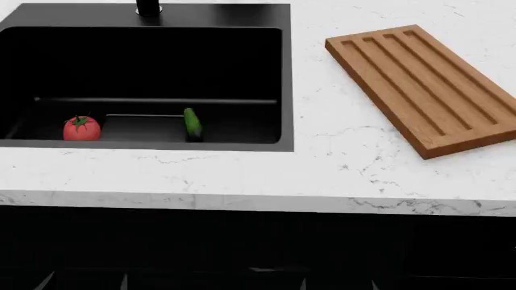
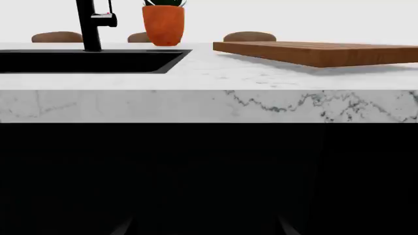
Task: Pick the vegetables from the sink and place them on the cutting board.
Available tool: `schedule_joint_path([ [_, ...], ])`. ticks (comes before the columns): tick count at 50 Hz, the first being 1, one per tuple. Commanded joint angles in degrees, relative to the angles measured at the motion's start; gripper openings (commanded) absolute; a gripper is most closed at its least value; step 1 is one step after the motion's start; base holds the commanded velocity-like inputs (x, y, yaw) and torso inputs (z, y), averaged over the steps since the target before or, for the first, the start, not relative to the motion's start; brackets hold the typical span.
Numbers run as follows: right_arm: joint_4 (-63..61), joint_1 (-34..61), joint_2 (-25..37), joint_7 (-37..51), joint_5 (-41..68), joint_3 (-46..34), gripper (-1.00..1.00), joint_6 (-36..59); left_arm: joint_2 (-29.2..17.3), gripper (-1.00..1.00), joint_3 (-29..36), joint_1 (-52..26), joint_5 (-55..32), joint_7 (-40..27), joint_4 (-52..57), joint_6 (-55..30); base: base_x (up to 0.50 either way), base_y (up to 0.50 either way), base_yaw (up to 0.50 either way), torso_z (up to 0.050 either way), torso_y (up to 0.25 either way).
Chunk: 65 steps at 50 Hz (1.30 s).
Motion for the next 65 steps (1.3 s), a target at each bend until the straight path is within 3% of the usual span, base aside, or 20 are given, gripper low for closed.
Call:
schedule_joint_path([
  [1, 0.4, 0.2, 1.6, 2.0, 1.7, -2.1, 1.00, -0.3, -0.9, 1.00, 1.1, -0.2, -0.9, -1.1, -0.4, 0.2, 0.00, 0.00, 0.00, 0.000, 0.000],
  [9, 0.1, 0.3, 2.7, 2.4, 4.4, -2.9, 1.00, 0.8, -2.6, 1.00, 3.4, -0.4, -1.9, -2.2, 1.4, -2.9, 0.00, 0.00, 0.00, 0.000, 0.000],
  [10, -2.6, -2.7, 3.0, 3.0, 3.7, -4.7, 1.00, -2.2, -3.2, 1.00, 5.2, 0.6, -2.9, -1.2, 3.6, 0.1, 0.00, 0.00, 0.00, 0.000, 0.000],
  [11, -0.1, 0.2, 0.5, -0.1, 1.9, -0.4, 1.00, 1.3, -0.5, 1.00, 1.0, -0.4, -1.5, 0.4, 1.3, -2.6, 0.00, 0.00, 0.00, 0.000, 0.000],
  [18, -0.5, 0.1, 2.2, 3.4, 1.7, -2.0, 1.00, 2.4, -2.1, 1.00, 2.8, 0.1, -2.2, -2.1, 2.8, -3.3, 0.00, 0.00, 0.00, 0.000, 0.000],
  [58, -0.1, 0.5, 5.1, 7.5, 4.6, -5.6, 1.00, 2.4, -5.0, 1.00, 6.8, -1.3, -3.0, -8.6, 1.9, -5.6, 0.00, 0.50, 0.00, 0.000, 0.000],
  [61, -2.1, 0.3, 4.7, 7.1, 10.0, -3.1, 1.00, 4.9, -5.0, 1.00, 7.5, -2.3, -1.8, -9.8, 2.5, -9.3, 0.00, 0.17, 0.00, 0.000, 0.000],
  [62, -5.4, -0.7, 5.4, 8.6, 8.0, -3.7, 1.00, 6.5, -4.6, 1.00, 6.8, -2.3, -1.8, -11.0, 3.1, -6.3, 0.00, 0.00, 0.00, 0.000, 0.000],
  [65, -18.9, -1.4, 7.4, 9.7, 10.9, -1.8, 1.00, 14.4, -7.0, 1.00, 9.0, -3.5, -4.8, -6.0, 12.4, -14.5, 0.00, 0.00, 0.00, 0.000, 0.000],
])
